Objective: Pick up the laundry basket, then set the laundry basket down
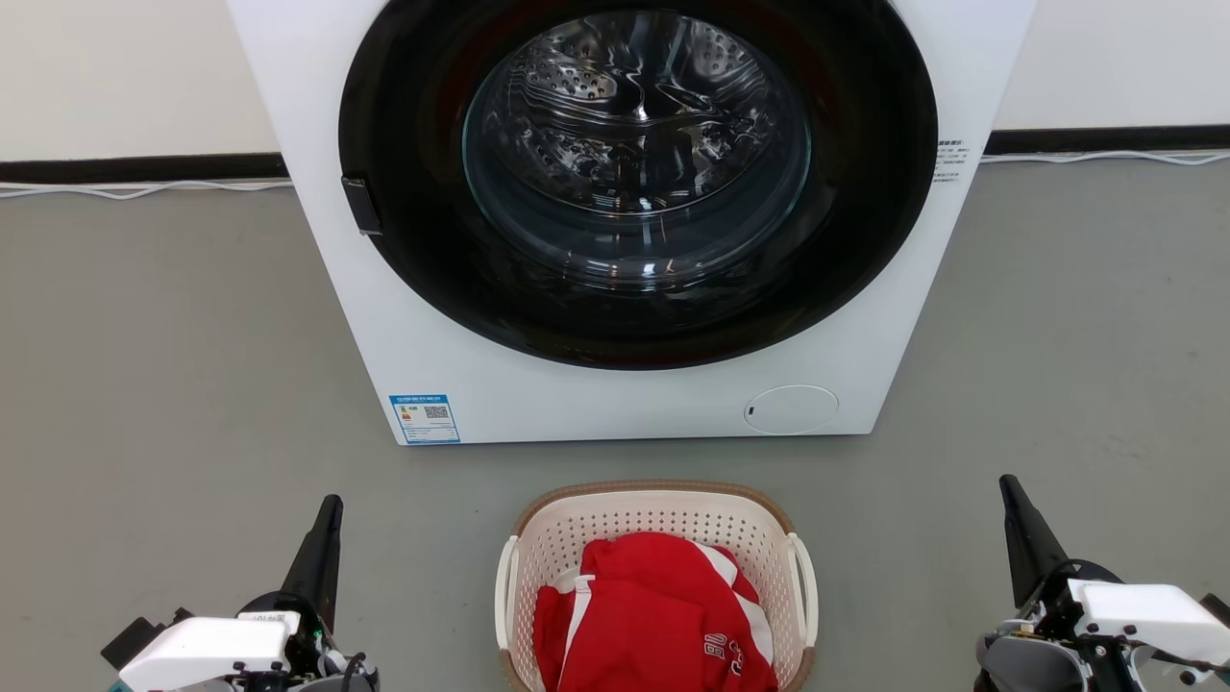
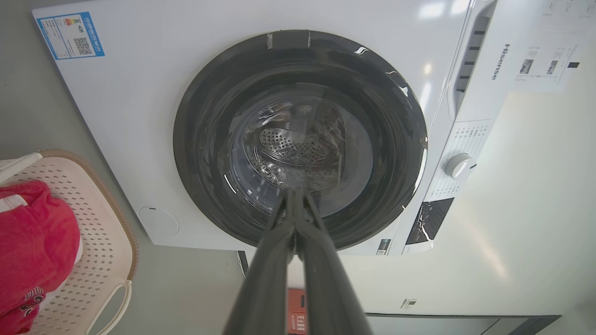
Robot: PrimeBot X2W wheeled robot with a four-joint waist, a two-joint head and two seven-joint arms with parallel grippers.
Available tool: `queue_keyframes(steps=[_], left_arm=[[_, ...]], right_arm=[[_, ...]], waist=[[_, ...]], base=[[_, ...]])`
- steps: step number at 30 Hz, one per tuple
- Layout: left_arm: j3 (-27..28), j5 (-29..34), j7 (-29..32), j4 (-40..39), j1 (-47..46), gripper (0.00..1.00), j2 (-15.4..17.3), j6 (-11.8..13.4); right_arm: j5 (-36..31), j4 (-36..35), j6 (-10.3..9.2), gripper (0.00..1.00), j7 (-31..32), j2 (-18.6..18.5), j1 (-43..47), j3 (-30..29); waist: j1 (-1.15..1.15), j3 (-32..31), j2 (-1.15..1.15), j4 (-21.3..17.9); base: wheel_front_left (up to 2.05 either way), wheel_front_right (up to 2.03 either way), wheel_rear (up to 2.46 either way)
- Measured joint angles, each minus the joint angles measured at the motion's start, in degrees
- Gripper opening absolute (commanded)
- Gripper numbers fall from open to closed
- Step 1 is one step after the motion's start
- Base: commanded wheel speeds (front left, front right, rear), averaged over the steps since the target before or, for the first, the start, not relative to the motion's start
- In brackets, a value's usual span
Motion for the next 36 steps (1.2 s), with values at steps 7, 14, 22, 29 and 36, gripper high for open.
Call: queue_keyframes(steps=[7,14,22,29,36], left_arm=[[0.01,0.01,0.0,0.0,0.0,0.0,0.0,0.0],[0.02,0.08,0.0,0.0,0.0,0.0,-0.01,0.0],[0.07,0.09,0.0,0.0,0.0,0.0,-0.02,0.0],[0.07,0.09,0.0,0.0,0.0,0.0,-0.02,0.0],[-0.68,0.05,-0.52,1.68,2.09,1.0,-0.45,0.02]], right_arm=[[0.0,0.0,0.0,0.0,0.0,0.01,0.0,-0.01],[0.0,0.0,0.0,0.0,0.0,0.01,0.0,-0.02],[0.0,0.0,0.0,0.0,0.0,0.02,0.0,-0.02],[0.0,0.0,0.0,0.0,0.0,0.02,0.0,-0.02],[0.01,1.46,-0.05,1.0,-0.23,0.41,2.38,0.33]], waist=[[0.0,0.0,0.0,0.0],[0.0,0.0,0.0,0.0],[0.0,0.0,0.0,0.0],[0.0,0.0,0.0,0.0],[0.0,-0.02,0.0,-0.01]], base=[[0.0,0.0,0.0],[0.0,0.0,0.0],[0.0,0.0,0.0],[0.0,0.0,0.0],[0.0,0.0,0.0]])
